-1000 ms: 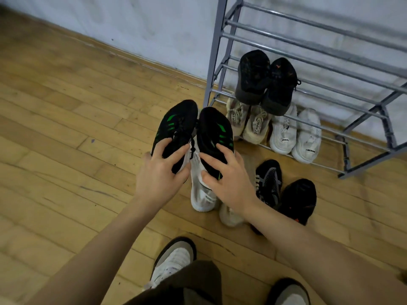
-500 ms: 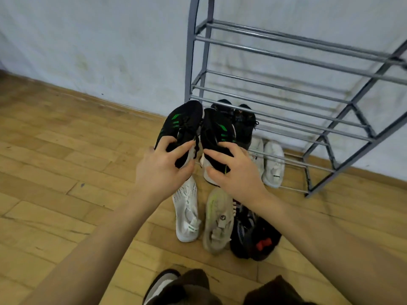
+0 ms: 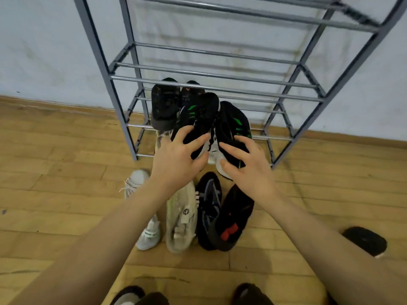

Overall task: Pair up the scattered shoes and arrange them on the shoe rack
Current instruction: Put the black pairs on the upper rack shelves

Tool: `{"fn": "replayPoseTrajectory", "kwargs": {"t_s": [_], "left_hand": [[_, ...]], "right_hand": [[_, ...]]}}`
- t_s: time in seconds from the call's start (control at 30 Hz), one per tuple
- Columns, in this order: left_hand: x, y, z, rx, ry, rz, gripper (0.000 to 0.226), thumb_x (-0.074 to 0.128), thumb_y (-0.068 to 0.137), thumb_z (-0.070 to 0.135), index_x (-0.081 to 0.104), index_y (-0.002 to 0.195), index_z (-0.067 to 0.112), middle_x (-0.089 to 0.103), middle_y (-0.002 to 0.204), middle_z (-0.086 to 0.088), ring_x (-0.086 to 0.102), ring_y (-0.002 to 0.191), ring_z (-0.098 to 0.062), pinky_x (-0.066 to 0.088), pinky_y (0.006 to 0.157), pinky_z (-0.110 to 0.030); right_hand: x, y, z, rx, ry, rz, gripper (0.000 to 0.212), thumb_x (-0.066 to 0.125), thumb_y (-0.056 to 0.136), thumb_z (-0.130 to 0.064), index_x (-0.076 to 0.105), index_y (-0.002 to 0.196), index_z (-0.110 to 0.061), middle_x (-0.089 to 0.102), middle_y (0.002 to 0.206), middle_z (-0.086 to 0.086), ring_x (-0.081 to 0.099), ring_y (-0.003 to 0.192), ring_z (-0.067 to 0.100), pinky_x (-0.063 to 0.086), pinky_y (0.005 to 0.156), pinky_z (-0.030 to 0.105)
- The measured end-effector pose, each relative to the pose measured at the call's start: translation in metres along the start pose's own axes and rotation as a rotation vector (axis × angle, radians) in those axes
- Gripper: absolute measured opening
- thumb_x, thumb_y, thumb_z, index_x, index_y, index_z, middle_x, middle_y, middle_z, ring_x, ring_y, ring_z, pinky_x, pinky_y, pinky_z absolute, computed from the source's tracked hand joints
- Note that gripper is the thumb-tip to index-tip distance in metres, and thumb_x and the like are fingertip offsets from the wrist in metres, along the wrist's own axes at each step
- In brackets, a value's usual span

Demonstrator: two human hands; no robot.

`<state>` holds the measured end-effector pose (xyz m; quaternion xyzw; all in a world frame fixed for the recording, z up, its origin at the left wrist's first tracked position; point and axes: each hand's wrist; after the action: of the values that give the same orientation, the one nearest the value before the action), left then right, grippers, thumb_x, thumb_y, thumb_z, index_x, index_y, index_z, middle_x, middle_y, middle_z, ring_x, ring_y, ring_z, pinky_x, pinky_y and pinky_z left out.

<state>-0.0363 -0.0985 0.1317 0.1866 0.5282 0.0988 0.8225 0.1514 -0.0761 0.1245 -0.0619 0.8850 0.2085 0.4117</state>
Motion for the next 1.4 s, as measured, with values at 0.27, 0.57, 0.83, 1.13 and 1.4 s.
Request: {"fn": "replayPoseTrajectory", "kwargs": {"t_s": [0.27, 0.57, 0.83, 1.13, 1.4], "left_hand": [[0.07, 0.087, 0.015, 0.008, -0.057, -0.018, 0.047, 0.041, 0.084, 0.049, 0.057, 0.125, 0.034, 0.054, 0.129, -0.008, 0.055, 0.089, -0.045, 0.051, 0.069, -0.05], [0.135, 0.156, 0.008, -0.042, 0.018, -0.021, 0.048, 0.039, 0.085, 0.048, 0.059, 0.124, 0.028, 0.052, 0.129, -0.018, 0.053, 0.092, -0.052, 0.048, 0.076, -0.055], [0.145, 0.127, -0.007, 0.099, 0.148, -0.167, 0.063, 0.046, 0.084, 0.05, 0.032, 0.143, 0.032, 0.027, 0.148, -0.02, 0.037, 0.12, -0.054, 0.043, 0.088, -0.058], [0.145, 0.12, -0.01, 0.168, 0.018, -0.033, 0.043, 0.042, 0.089, 0.04, 0.061, 0.122, 0.018, 0.053, 0.131, -0.014, 0.049, 0.107, -0.054, 0.054, 0.063, -0.051], [0.152, 0.127, -0.007, 0.207, 0.099, 0.114, 0.032, 0.048, 0.089, 0.029, 0.067, 0.11, 0.016, 0.063, 0.117, -0.008, 0.053, 0.1, -0.053, 0.054, 0.059, -0.047]], "right_hand": [[-0.001, 0.063, 0.078, 0.041, 0.133, 0.093, 0.041, 0.056, 0.079, -0.051, 0.062, 0.117, -0.039, 0.041, 0.138, -0.007, 0.038, 0.128, 0.023, 0.047, 0.092, 0.048], [0.017, 0.135, 0.14, 0.026, 0.047, 0.073, 0.035, 0.069, 0.083, -0.026, 0.064, 0.117, -0.028, 0.04, 0.141, 0.004, 0.033, 0.13, 0.031, 0.036, 0.104, 0.049], [0.037, 0.115, 0.153, 0.063, -0.117, 0.002, 0.049, 0.054, 0.089, -0.047, 0.042, 0.136, -0.042, 0.015, 0.155, 0.01, 0.012, 0.142, 0.033, 0.026, 0.11, 0.051], [0.05, 0.113, 0.15, 0.008, -0.137, 0.105, 0.04, 0.041, 0.094, -0.038, 0.056, 0.129, -0.024, 0.034, 0.145, 0.024, 0.029, 0.129, 0.05, 0.033, 0.103, 0.059], [0.058, 0.107, 0.158, -0.004, -0.178, 0.271, 0.036, 0.043, 0.095, -0.032, 0.062, 0.122, -0.017, 0.04, 0.141, 0.024, 0.034, 0.127, 0.051, 0.037, 0.097, 0.064]]}}
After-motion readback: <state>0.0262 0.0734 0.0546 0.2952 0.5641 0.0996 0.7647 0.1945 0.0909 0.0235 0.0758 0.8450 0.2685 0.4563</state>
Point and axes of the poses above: each hand's wrist, its own y-axis towards the middle knuckle, its own x-axis out of the palm, z = x × y
